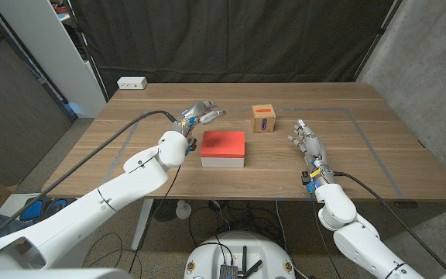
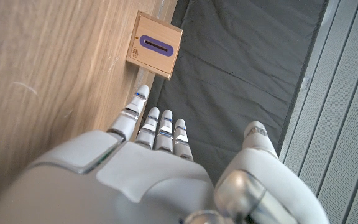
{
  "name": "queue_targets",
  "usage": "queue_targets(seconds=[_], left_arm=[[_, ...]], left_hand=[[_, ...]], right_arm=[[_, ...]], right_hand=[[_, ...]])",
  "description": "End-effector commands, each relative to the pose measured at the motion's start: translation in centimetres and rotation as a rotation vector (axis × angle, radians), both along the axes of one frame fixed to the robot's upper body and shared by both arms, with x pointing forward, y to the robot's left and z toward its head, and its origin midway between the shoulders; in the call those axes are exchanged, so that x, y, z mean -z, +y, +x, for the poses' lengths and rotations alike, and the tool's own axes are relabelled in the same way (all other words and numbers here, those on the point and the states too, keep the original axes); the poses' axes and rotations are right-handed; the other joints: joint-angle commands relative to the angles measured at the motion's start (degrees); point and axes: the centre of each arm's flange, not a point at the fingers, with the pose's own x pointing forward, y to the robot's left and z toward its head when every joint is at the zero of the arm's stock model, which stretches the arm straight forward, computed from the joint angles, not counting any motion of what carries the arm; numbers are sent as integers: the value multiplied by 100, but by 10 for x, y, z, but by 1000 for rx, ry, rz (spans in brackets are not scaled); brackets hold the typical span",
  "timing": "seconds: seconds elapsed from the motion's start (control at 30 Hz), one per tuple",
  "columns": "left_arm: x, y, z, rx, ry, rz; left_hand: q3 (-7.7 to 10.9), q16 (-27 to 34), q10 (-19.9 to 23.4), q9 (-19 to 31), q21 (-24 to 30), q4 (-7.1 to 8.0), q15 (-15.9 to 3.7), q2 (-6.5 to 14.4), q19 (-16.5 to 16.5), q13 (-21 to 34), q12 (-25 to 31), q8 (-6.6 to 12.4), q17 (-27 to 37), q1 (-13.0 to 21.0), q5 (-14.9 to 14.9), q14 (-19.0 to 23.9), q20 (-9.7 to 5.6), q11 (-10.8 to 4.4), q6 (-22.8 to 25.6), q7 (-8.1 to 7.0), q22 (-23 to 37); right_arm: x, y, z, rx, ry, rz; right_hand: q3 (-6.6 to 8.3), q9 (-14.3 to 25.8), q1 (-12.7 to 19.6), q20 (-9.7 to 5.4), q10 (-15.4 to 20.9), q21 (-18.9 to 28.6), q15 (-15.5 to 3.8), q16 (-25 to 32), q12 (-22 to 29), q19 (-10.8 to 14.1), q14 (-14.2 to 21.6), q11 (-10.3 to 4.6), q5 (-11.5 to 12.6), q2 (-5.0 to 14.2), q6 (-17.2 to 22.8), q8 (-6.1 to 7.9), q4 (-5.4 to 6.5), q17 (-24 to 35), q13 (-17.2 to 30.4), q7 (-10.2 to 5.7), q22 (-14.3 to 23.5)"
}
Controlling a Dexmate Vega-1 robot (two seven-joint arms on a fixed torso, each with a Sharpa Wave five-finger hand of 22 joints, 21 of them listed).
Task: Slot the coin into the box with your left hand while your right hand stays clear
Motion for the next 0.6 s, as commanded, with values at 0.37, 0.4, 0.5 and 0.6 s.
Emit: queue_targets(seconds=[0.37, 0.4, 0.5, 0.6], left_arm=[[42, 51, 0, 243, -88, -287], [44, 51, 1, 255, -91, -301], [51, 54, 1, 285, -93, -343], [57, 57, 1, 317, -89, -385]], left_hand=[[-293, -229, -275, -49, -312, 95, -41, -218, -107, -9, -222, -70, 38, -318, -69, -251, -116, 35, -303, -25, 11], [-317, -247, -281, -52, -332, 103, -42, -240, -108, -9, -232, -75, 39, -356, -75, -270, -124, 38, -330, -24, 11], [-399, -337, -395, -64, -458, 120, -16, -319, -199, -12, -309, -94, 38, -488, -88, -370, -135, 36, -452, -1, 11], [-468, -418, -488, -74, -565, 127, -14, -386, -250, -19, -375, -104, 37, -597, -99, -460, -213, 48, -550, 32, 11]], right_arm=[[-18, 8, 1, -68, -44, -74], [-18, 8, 1, -67, -45, -76], [-18, 7, 2, -72, -52, -79], [-19, 6, 3, -74, -60, -82]], right_hand=[[36, 14, 45, 1, 42, 22, -10, 20, 43, 48, 48, 8, 26, 3, 51, 22, -7, 13, 32, 3, 27], [36, 14, 45, 1, 42, 22, -10, 20, 43, 48, 48, 8, 26, 3, 51, 22, -7, 13, 32, 3, 27], [36, 14, 45, 1, 42, 22, -10, 20, 43, 48, 48, 8, 26, 3, 51, 22, -7, 13, 32, 3, 27], [36, 14, 45, 1, 42, 22, -10, 20, 43, 48, 48, 8, 26, 3, 51, 22, -7, 13, 32, 3, 27]])
